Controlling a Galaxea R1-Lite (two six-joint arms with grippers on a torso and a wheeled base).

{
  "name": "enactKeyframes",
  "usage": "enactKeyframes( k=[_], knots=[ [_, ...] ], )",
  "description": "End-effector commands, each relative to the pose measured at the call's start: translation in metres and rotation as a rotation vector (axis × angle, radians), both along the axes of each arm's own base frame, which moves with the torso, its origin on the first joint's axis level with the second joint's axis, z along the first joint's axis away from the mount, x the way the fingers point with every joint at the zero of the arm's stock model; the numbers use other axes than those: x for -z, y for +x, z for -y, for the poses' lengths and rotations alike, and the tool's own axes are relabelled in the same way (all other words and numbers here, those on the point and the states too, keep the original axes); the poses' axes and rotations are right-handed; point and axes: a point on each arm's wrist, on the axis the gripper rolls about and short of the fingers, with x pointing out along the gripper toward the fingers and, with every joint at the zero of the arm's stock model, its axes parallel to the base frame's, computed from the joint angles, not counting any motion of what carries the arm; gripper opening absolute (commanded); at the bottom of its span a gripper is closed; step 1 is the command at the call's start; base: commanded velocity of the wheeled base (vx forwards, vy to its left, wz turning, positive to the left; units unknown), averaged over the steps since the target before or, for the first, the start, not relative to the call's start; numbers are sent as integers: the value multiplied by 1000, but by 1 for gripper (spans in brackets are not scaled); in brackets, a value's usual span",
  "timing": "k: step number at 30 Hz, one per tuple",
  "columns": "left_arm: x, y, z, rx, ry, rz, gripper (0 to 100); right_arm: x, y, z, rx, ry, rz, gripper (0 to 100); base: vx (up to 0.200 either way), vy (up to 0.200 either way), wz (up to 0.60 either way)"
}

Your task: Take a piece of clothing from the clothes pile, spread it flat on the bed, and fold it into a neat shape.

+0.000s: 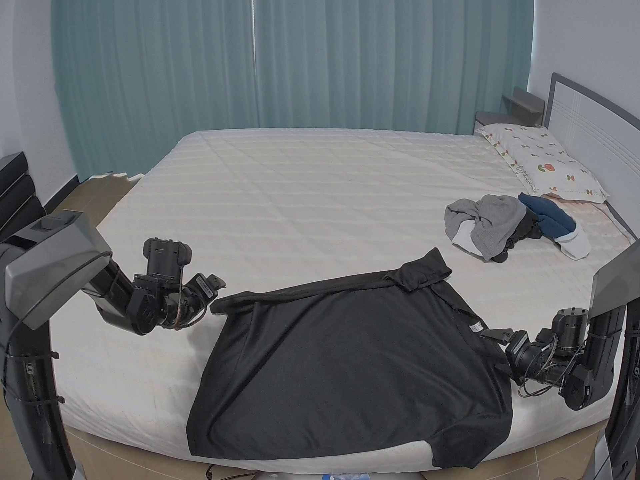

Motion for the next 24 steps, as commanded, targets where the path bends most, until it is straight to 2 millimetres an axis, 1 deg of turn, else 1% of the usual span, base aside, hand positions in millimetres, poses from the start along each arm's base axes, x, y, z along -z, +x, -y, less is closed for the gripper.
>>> enactKeyframes(
  k=[1, 6, 7, 8, 12, 15, 16, 18, 24],
  knots=[
    [38, 32, 3, 49, 66, -15, 100, 1, 2, 0, 0, 0, 8, 100, 0, 0, 0],
    [42, 34, 0, 48, 65, -17, 100, 2, 4, 0, 2, -1, 12, 100, 0, 0, 0],
    [54, 35, -1, 46, 66, -33, 100, 3, 4, 0, 3, -2, 8, 100, 0, 0, 0],
    [56, 35, -1, 47, 62, -29, 100, 3, 4, 0, 3, -2, 8, 100, 0, 0, 0],
    [55, 37, 0, 43, 51, 1, 100, 4, 3, 0, 1, -3, 7, 100, 0, 0, 0],
    [53, 38, 5, 37, 26, 22, 100, 4, 3, 0, 1, -2, 5, 100, 0, 0, 0],
    [53, 38, 5, 37, 25, 24, 0, 4, 3, 0, 1, -2, 5, 100, 0, 0, 0],
    [50, 39, 8, 41, 6, 63, 0, 3, 3, 0, 3, -2, 5, 100, 0, 0, 0],
    [51, 45, 8, 18, -16, 137, 0, 3, 4, 0, 3, -2, 8, 100, 0, 0, 0]
  ],
)
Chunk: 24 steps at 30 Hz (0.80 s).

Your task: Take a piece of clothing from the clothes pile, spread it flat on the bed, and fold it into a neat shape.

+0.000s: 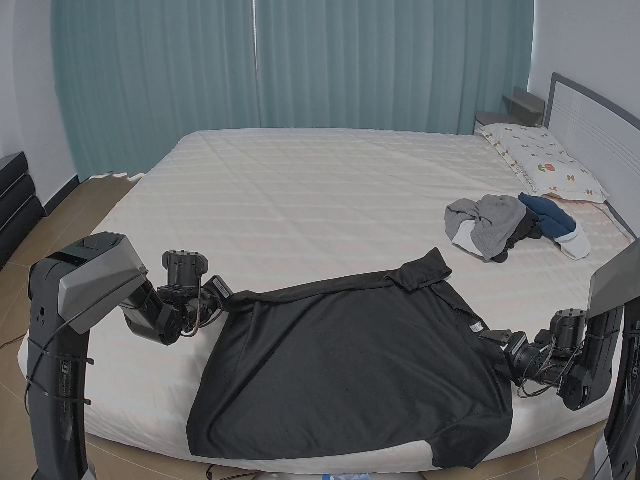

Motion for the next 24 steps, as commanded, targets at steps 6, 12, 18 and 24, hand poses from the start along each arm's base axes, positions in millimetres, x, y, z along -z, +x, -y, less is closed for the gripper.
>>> enactKeyframes(
  k=[6, 12, 18, 24],
  knots=[
    [-4, 11, 2, -16, -14, 121, 0, -1, 0, 0, 1, 1, 13, 100, 0, 0, 0],
    [-18, 37, 1, -53, -4, 218, 0, -1, 0, 0, 0, 0, 12, 100, 0, 0, 0],
    [-13, 65, 2, -36, 94, 191, 0, -1, -1, 0, 0, 0, 7, 100, 0, 0, 0],
    [1, 86, -1, -86, 139, 224, 0, 0, -1, 0, 0, 0, 5, 100, 0, 0, 0]
  ],
)
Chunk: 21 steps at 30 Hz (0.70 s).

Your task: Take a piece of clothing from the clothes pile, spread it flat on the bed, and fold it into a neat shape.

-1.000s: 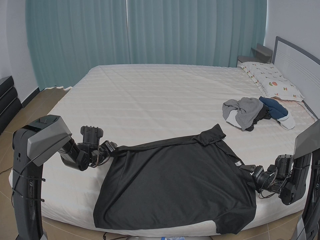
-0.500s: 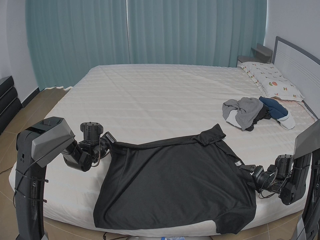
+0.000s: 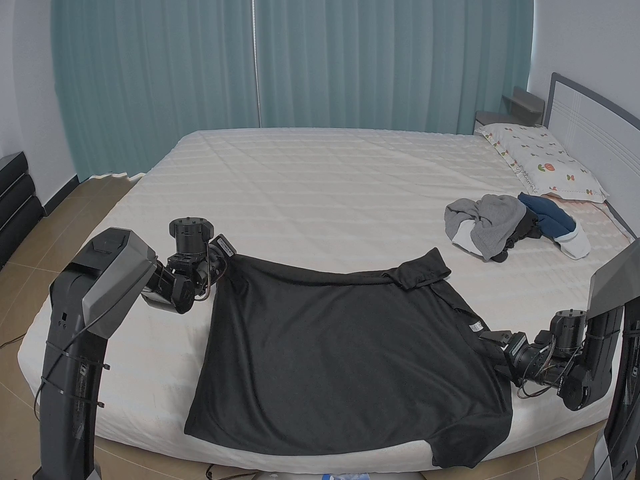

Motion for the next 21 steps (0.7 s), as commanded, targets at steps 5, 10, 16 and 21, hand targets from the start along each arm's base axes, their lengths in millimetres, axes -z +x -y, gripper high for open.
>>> enactKeyframes(
  k=[5, 10, 16, 21],
  knots=[
    [48, 20, -1, -24, 73, -56, 0, -1, 0, 0, 1, -1, 10, 100, 0, 0, 0],
    [47, 34, -5, -84, 82, -3, 0, -1, 0, 0, 1, -1, 8, 100, 0, 0, 0],
    [48, 37, -8, -89, 79, 6, 0, -1, -1, 0, 0, -2, 7, 100, 0, 0, 0],
    [47, 37, -6, -79, 68, -10, 100, -1, -1, 0, -1, -1, 7, 100, 0, 0, 0]
  ],
)
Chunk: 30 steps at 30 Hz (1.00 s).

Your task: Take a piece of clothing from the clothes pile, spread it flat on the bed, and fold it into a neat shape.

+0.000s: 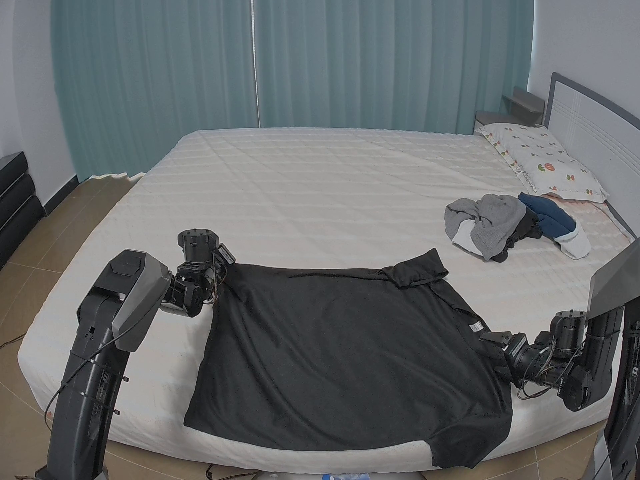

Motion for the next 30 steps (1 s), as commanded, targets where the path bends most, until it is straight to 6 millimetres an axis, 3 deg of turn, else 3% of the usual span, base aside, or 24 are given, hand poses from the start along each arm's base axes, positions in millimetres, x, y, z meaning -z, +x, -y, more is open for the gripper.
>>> enactKeyframes(
  k=[1, 6, 9, 13, 18, 20, 23, 24, 25, 30],
  knots=[
    [3, 0, 1, 2, -1, -8, 100, -1, 1, 0, -1, 0, 12, 100, 0, 0, 0],
    [-3, 1, -8, -30, -39, 5, 100, -1, 0, 0, -1, 0, 12, 100, 0, 0, 0],
    [-29, -2, -15, -68, -118, 42, 100, -1, 0, 0, -1, 0, 12, 100, 0, 0, 0],
    [-62, -16, -27, -63, -187, 51, 100, -1, 0, 0, -1, 0, 11, 100, 0, 0, 0],
    [-72, -43, -39, -9, -209, -24, 100, -1, 0, 0, -1, 0, 11, 100, 0, 0, 0],
    [-81, -63, -42, 65, -243, -73, 100, -1, 0, 0, -1, 0, 11, 100, 0, 0, 0],
    [-80, -96, -46, 113, -261, -158, 100, -1, 0, 0, -2, 1, 12, 100, 0, 0, 0],
    [-80, -96, -46, 113, -261, -158, 100, -1, 0, 0, -2, 1, 12, 100, 0, 0, 0],
    [-79, -118, -48, 136, -278, -194, 100, -1, 0, 0, -2, 1, 12, 100, 0, 0, 0],
    [-67, -179, -49, 175, -285, -280, 100, -1, 0, 0, -2, 1, 12, 100, 0, 0, 0]
  ],
)
